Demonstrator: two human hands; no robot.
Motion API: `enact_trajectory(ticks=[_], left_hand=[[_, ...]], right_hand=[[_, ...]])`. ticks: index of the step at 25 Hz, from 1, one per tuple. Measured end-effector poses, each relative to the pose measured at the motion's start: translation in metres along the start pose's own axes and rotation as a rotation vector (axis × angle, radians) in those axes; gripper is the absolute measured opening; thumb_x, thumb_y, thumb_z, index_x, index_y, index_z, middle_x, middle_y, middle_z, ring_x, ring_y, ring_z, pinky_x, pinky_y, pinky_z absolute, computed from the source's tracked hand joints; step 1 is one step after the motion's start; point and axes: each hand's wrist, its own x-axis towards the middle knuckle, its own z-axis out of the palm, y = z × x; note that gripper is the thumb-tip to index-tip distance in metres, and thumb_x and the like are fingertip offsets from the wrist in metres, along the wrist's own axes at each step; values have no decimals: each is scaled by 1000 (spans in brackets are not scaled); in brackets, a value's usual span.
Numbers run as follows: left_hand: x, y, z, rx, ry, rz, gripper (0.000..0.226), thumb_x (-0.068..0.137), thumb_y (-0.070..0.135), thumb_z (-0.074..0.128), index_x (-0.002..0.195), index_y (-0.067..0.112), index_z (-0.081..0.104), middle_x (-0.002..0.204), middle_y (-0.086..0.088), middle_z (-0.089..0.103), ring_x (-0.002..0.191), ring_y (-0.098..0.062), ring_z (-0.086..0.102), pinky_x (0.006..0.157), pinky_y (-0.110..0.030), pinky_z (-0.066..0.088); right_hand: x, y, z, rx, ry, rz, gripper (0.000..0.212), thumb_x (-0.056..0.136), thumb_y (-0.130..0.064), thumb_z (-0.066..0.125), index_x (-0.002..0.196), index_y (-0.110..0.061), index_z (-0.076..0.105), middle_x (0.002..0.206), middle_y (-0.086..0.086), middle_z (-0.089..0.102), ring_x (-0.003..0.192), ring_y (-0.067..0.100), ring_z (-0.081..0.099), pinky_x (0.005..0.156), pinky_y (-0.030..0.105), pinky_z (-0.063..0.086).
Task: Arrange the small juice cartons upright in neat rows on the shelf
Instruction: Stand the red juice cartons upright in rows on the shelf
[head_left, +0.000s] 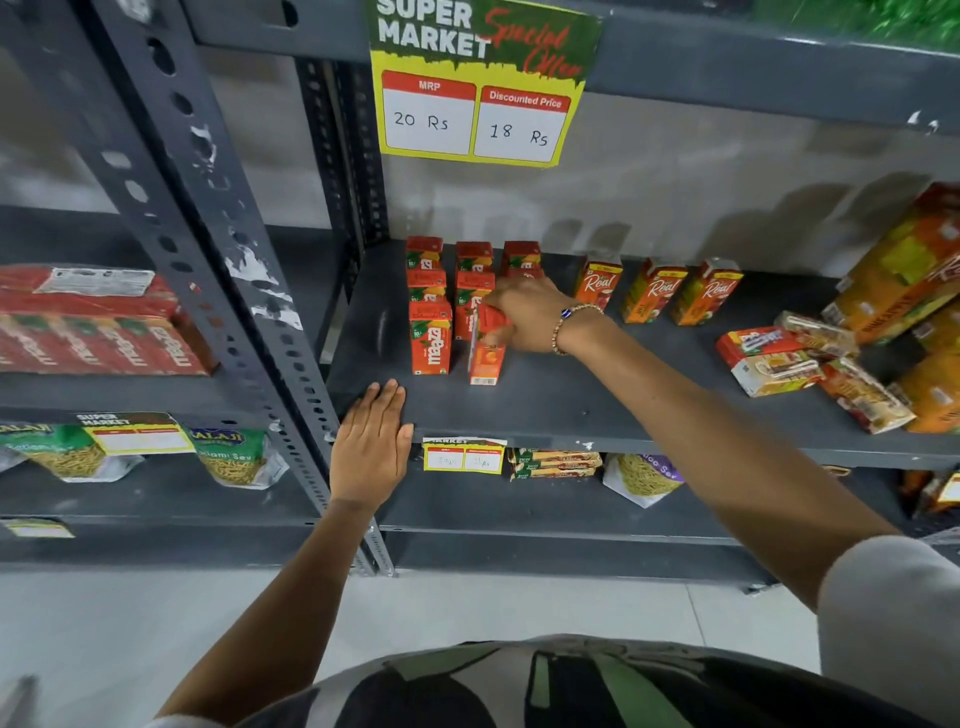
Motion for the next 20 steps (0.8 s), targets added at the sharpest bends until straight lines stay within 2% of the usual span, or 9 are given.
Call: enact_trajectory(ticks=[2,3,6,9,10,12,15,17,20], left_hand=[[0,0,0,8,-8,-4,63,102,37,13,128,-1,56,133,-17,57,125,-33,50,106,-38,26],[0,1,0,12,-10,-5,63,102,37,13,128,-1,56,133,-17,57,126,-33,49,106,-38,26],[0,1,-2,1,-24,-16,64,102,37,12,129,-1,55,133,-17,57,126,-34,50,106,-38,25],[-1,2,-3,-6,-22,-14,64,102,37,12,128,-2,55,134,-17,57,126,-34,51,106,-38,25],[-1,2,-3,-9,-18,-17,64,102,37,12,128,-2,56,134,-17,57,126,-35,50,106,-38,25],[-2,3,0,-6,-13,-11,63,102,37,13,129,-2,55,134,-17,56,127,-35,50,107,-38,25],[-2,4,1,5,10,-3,63,103,38,13,131,-1,54,136,-16,55,130,-33,47,108,-39,25],[-2,6,1,8,19,-2,63,102,38,13,133,-1,52,138,-16,54,132,-32,44,109,-41,26],[-3,24,0,32,38,-65,65,102,38,12,132,-2,53,138,-17,53,133,-33,43,111,-44,25]], right_hand=[[-1,-11,7,199,85,191,45,85,-47,59,93,-3,64,97,13,65,95,30,63,81,36,51],[-1,-19,10,291,158,297,46,83,-50,60,87,-4,65,92,13,67,89,28,65,77,34,53],[1,-37,16,446,321,527,48,81,-55,60,82,-6,66,89,10,71,86,26,67,73,32,53],[3,-43,17,538,335,616,46,80,-57,60,66,-14,52,83,7,68,84,25,67,63,28,44],[4,-43,18,574,338,630,46,79,-58,60,67,-15,52,84,6,67,85,25,68,63,27,42],[4,-43,20,627,350,646,50,78,-60,61,84,-11,60,91,7,69,88,25,68,63,26,42],[-2,-41,20,601,326,651,70,77,-69,53,101,-4,59,86,9,64,87,27,67,62,28,40],[-13,-34,18,586,313,632,75,81,-70,44,104,0,56,79,8,55,81,29,63,62,30,38],[-32,-8,23,633,324,570,58,87,-60,45,94,-3,55,79,12,62,84,32,65,62,30,39]])
